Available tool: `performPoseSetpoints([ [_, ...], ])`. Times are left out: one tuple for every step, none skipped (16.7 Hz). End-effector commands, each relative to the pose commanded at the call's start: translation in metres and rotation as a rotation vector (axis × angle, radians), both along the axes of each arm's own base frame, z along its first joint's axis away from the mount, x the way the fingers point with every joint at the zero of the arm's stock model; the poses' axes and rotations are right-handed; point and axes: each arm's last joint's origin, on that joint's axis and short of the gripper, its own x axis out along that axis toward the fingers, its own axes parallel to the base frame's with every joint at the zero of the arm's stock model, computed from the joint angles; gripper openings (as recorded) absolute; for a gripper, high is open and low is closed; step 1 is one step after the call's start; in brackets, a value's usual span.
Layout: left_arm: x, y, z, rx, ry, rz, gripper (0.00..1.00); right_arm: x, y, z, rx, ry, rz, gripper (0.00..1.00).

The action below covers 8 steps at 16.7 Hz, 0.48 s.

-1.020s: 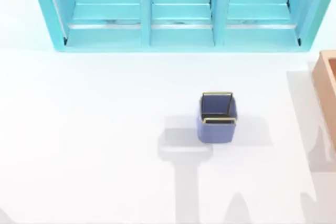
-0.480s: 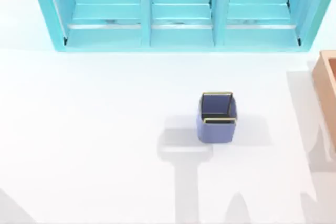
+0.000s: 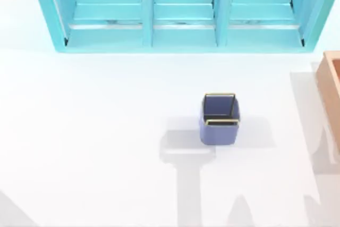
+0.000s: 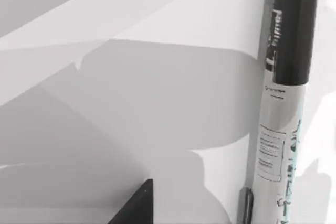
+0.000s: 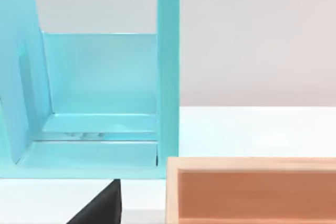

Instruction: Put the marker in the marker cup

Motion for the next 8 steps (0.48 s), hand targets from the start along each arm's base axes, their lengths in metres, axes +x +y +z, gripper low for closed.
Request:
performPoseSetpoints([
  [0.0000,0.0000,0.0000,0.000,0.000,0.000,0.62,0.0000,0.0000,0.0000,0.000,0.000,0.000,1.00],
  [0.0000,0.0000,0.0000,0.000,0.000,0.000,0.55,0.0000,0.0000,0.0000,0.000,0.000,0.000,1.00],
  [0.0000,0.0000,0.0000,0.000,0.000,0.000,0.47,0.0000,0.0000,0.0000,0.000,0.000,0.000,1.00],
  [0.0000,0.0000,0.0000,0.000,0.000,0.000,0.40,0.0000,0.0000,0.0000,0.000,0.000,0.000,1.00],
  [0.0000,0.0000,0.0000,0.000,0.000,0.000,0.32,0.0000,0.0000,0.0000,0.000,0.000,0.000,1.00],
  [0.0000,0.0000,0.0000,0.000,0.000,0.000,0.25,0.0000,0.0000,0.0000,0.000,0.000,0.000,1.00],
  [0.0000,0.0000,0.0000,0.000,0.000,0.000,0.17,0.0000,0.0000,0.0000,0.000,0.000,0.000,1.00],
  [0.0000,0.0000,0.0000,0.000,0.000,0.000,0.10,0.0000,0.0000,0.0000,0.000,0.000,0.000,1.00],
])
